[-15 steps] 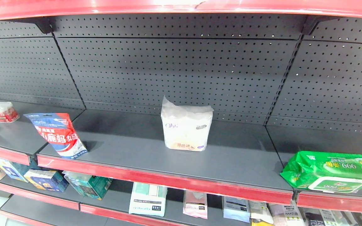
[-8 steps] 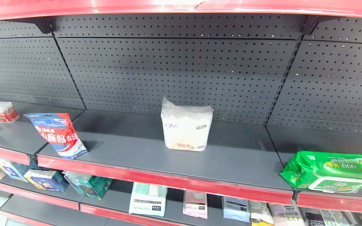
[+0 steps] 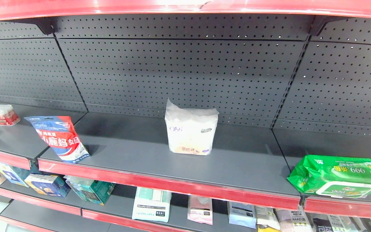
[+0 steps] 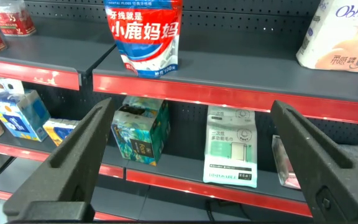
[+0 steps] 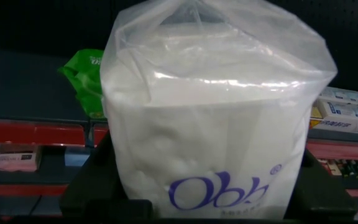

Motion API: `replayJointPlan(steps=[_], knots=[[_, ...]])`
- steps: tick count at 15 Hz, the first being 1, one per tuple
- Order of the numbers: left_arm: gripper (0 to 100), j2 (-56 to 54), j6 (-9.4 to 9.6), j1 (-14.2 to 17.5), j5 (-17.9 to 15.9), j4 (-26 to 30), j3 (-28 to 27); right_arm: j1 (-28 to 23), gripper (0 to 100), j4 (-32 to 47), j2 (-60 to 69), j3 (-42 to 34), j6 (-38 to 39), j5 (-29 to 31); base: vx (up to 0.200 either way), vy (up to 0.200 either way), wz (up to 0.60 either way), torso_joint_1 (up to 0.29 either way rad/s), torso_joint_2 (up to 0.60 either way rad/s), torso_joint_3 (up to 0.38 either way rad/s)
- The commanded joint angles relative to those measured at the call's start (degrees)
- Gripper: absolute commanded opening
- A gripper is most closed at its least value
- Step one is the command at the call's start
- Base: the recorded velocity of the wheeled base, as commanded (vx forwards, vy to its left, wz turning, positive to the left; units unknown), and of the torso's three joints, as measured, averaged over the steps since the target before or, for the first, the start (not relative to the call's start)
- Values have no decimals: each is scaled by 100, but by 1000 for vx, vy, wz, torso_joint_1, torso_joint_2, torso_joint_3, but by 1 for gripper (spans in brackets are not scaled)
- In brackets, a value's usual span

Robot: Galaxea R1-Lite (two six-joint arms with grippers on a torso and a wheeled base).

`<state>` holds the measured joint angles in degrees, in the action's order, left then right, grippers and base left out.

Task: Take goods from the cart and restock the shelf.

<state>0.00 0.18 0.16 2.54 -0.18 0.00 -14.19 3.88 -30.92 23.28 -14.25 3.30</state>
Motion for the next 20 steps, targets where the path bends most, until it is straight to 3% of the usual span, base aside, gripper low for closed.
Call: replayJointPlan(steps=[1,20], knots=[[100,0,-1,2,1,-8,0,30,0,-1,24,-8,1,-102,0,0,0,0,0,0],[100,0,34,2,-7,-8,0,48,0,17,710,53,10,-181,0,0,0,0,0,0]])
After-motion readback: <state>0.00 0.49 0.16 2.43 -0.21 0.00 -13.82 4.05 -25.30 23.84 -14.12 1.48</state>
